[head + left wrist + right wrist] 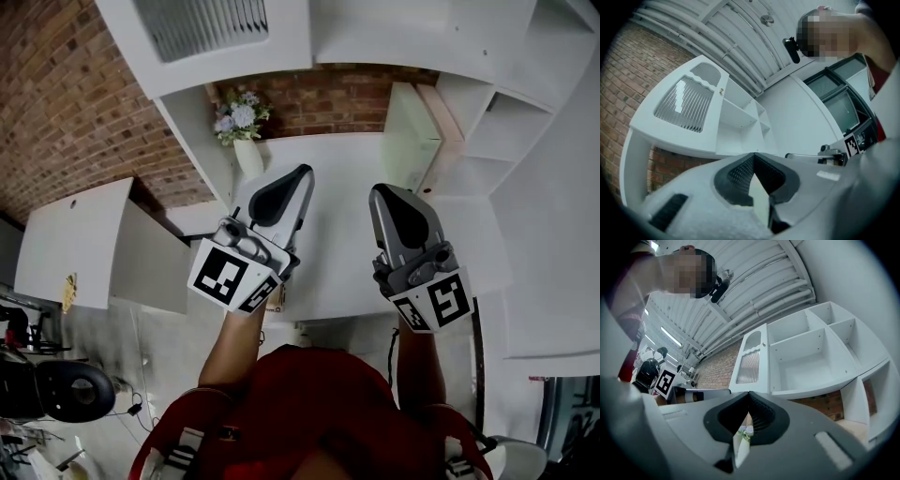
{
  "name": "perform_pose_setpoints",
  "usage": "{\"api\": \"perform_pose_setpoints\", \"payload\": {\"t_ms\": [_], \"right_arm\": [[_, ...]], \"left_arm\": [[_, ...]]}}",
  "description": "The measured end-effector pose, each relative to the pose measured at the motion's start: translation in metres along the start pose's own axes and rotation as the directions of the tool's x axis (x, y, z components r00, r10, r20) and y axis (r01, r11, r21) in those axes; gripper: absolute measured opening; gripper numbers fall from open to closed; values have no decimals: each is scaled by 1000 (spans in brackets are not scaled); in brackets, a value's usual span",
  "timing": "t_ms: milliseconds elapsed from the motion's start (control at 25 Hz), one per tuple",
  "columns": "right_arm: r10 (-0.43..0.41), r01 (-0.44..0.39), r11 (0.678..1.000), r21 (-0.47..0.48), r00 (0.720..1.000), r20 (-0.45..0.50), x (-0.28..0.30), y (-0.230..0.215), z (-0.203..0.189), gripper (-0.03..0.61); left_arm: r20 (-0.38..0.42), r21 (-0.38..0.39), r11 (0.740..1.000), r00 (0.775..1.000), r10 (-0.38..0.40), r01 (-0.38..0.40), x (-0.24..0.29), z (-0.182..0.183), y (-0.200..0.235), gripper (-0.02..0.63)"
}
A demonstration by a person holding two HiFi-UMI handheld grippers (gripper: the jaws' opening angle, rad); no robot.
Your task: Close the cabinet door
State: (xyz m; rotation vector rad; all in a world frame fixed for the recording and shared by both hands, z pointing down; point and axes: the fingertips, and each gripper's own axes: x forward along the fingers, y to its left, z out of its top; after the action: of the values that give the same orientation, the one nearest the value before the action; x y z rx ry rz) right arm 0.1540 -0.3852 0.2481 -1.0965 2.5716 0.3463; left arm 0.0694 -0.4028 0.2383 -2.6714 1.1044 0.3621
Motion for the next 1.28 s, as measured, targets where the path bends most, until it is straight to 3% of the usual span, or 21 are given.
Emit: {"api": "perform_pose_setpoints", "payload": {"t_ms": [520, 1280], "right_arm": [[8, -8, 1000, 3, 1000, -23, -14, 22, -7, 14], [40, -40, 999, -2, 998, -42, -5, 34, -13, 14]], "left_arm": [[-15, -10, 1000, 1000, -17, 17, -18, -7, -23, 0], [-24, -5, 1000, 1000, 4, -5, -30, -7, -16, 0]]}}
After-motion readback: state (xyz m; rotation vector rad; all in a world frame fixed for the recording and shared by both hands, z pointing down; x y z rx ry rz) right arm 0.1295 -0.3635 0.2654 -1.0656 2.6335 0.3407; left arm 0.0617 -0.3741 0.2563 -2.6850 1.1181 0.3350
